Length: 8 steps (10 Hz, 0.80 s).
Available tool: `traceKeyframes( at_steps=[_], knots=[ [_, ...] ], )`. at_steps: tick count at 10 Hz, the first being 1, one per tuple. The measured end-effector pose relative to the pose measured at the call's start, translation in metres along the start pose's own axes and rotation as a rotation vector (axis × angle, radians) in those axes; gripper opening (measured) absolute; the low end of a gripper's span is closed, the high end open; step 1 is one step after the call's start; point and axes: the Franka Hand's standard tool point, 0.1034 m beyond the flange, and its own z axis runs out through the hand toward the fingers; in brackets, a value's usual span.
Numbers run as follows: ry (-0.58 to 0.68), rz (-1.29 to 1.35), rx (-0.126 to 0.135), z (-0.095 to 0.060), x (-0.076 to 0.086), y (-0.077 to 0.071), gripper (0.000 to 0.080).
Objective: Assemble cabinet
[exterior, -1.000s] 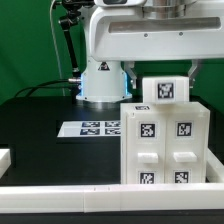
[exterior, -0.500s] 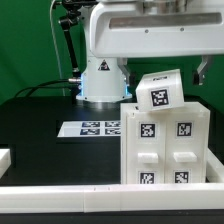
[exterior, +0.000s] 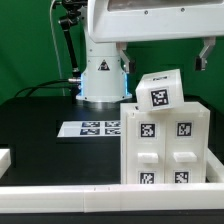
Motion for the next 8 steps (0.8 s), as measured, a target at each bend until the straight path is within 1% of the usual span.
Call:
traceKeyframes(
  at_steps=[1, 7, 8],
  knots=[
    [-0.021, 0.002, -0.004, 0.0016, -0.0002, 0.0012, 0.0796],
    [-0.011, 0.0, -0.003, 0.0026, 0.0019, 0.0003, 0.0796],
    [0.009, -0.001, -0.001, 0.0027, 0.0051, -0.0001, 0.0796]
  ],
)
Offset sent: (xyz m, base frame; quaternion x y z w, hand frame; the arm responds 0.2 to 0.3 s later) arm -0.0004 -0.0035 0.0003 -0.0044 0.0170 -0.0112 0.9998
